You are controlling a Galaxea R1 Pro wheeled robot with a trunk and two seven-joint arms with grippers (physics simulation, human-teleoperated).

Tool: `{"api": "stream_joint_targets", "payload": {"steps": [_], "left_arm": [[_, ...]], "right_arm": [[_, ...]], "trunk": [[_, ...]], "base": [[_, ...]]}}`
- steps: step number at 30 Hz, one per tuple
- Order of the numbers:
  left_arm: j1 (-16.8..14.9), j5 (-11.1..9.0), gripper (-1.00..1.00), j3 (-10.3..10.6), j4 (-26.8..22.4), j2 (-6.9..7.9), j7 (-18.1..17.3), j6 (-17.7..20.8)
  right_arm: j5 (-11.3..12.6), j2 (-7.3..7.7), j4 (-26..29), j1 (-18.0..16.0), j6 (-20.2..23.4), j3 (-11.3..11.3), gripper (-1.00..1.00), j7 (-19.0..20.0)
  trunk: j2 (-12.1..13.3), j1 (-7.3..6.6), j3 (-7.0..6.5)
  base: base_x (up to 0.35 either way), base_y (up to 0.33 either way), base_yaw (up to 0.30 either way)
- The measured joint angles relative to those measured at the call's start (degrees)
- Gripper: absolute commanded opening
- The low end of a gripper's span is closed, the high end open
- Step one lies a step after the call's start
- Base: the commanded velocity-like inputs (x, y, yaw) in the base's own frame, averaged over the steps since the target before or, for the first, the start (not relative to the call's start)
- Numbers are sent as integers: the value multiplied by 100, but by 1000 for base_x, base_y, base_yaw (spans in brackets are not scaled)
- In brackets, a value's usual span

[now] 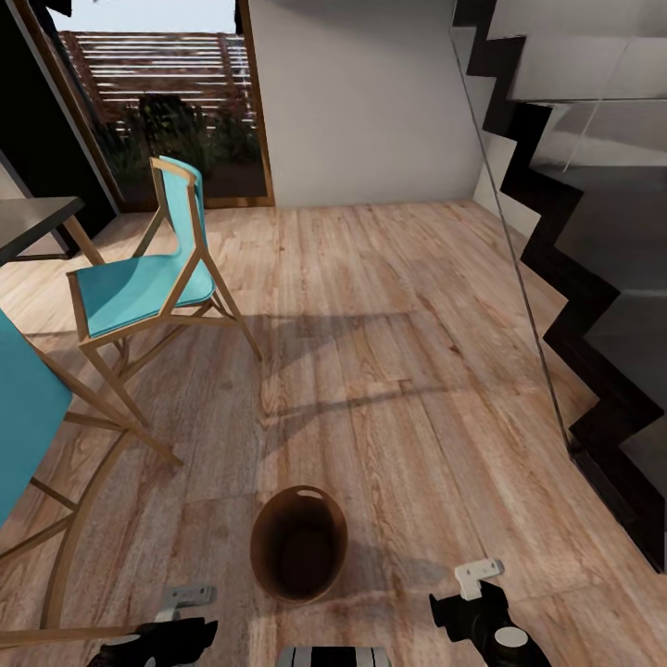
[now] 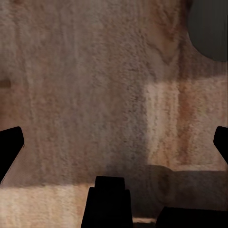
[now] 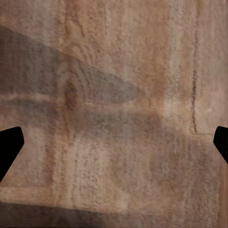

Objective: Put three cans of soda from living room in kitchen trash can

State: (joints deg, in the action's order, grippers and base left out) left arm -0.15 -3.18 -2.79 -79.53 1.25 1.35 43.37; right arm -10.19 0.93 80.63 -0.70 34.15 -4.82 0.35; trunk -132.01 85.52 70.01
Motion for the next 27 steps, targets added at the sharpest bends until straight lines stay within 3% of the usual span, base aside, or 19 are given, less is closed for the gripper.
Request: {"api": "stream_joint_targets", "payload": {"steps": [6, 21, 27], "left_arm": [[-1, 1, 100, -3, -52, -3, -12, -101], [0, 6, 100, -2, -28, 3, -12, -109], [0, 3, 100, -3, -18, -1, -12, -109]], "right_arm": [[-1, 14, 162, 0, 206, -210, 100, 0], [-1, 39, 165, 0, 232, -196, 100, 0], [1, 46, 164, 0, 193, -189, 100, 0]], "trunk": [[0, 0, 18], [0, 0, 68], [0, 0, 86]], "base": [[0, 0, 0], [0, 0, 3], [0, 0, 180]]}}
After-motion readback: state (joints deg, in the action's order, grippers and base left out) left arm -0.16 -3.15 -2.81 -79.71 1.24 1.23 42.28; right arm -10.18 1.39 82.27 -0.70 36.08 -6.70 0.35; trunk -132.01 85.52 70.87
